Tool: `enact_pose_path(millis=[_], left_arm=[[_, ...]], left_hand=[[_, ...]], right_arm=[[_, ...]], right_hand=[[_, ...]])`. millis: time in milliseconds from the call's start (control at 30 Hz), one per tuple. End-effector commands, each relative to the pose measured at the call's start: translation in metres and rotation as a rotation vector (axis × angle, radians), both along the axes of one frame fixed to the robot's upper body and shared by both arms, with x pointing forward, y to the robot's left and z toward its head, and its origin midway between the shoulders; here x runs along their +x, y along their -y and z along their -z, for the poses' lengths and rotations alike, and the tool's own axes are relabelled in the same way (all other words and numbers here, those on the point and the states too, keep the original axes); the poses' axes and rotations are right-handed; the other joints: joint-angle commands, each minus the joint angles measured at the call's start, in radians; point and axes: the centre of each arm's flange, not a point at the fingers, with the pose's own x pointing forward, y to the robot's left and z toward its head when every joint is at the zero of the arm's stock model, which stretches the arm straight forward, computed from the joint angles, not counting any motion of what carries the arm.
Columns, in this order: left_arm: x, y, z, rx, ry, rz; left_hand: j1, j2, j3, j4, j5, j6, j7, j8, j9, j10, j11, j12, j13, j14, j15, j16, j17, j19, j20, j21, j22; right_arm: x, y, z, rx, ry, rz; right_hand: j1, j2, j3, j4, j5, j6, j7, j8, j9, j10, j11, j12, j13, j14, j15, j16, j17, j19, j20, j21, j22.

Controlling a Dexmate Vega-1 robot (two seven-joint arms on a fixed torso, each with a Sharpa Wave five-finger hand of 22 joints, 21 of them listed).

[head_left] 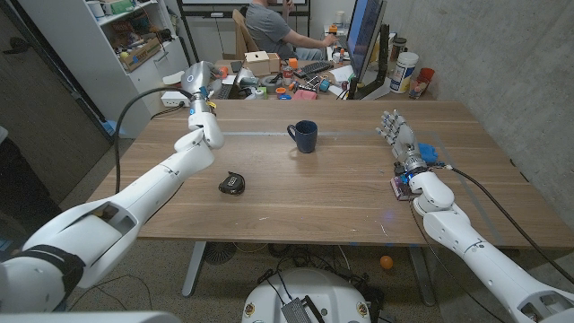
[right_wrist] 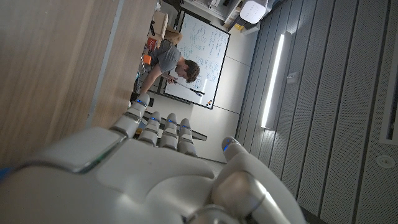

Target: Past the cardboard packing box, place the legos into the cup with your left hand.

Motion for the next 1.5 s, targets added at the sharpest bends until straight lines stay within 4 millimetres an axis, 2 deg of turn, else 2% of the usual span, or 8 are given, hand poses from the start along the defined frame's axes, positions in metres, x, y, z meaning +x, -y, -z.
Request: enact_pose_path(millis=[33, 800, 1500], left_arm=[[-0.006, 0.022, -0.020, 0.029, 0.039, 0.069], [-0.019, 0.070, -0.057, 0.193, 0.083, 0.195], [-0.036, 0.102, -0.069, 0.311, 0.115, 0.251]], left_hand=[[0.074, 0.064, 0.011, -0.002, 0.009, 0.003, -0.004, -0.003, 0.003, 0.007, -0.006, 0.002, 0.005, 0.009, -0.071, -0.002, 0.003, -0.030, -0.154, 0.014, 0.001], [0.072, 0.064, 0.016, -0.002, 0.010, 0.006, -0.005, -0.015, 0.005, 0.008, -0.007, -0.008, 0.012, 0.015, -0.071, -0.015, 0.013, -0.045, -0.153, 0.045, -0.006], [0.073, 0.063, 0.021, -0.003, 0.010, 0.011, -0.007, -0.024, 0.007, 0.012, -0.008, -0.015, 0.017, 0.020, -0.070, -0.025, 0.020, -0.056, -0.155, 0.069, -0.012]], right_arm=[[-0.003, 0.003, 0.005, 0.010, 0.005, 0.000], [-0.010, 0.009, 0.013, 0.031, 0.025, 0.004], [-0.016, 0.012, 0.018, 0.048, 0.046, 0.007]], right_hand=[[-0.005, -0.002, -0.004, 0.001, 0.008, 0.001, -0.004, 0.002, 0.004, 0.010, 0.002, 0.000, 0.004, 0.006, 0.005, -0.004, 0.004, 0.003, -0.003, 0.006, 0.002], [-0.004, -0.002, -0.006, 0.001, 0.010, 0.003, -0.004, 0.002, 0.004, 0.010, 0.002, 0.000, 0.004, 0.006, 0.005, -0.004, 0.004, 0.002, -0.004, 0.005, 0.002], [-0.005, -0.002, -0.008, 0.001, 0.011, 0.006, -0.002, 0.003, 0.004, 0.012, 0.000, 0.000, 0.004, 0.008, 0.005, -0.005, 0.004, 0.001, -0.005, 0.005, 0.002]])
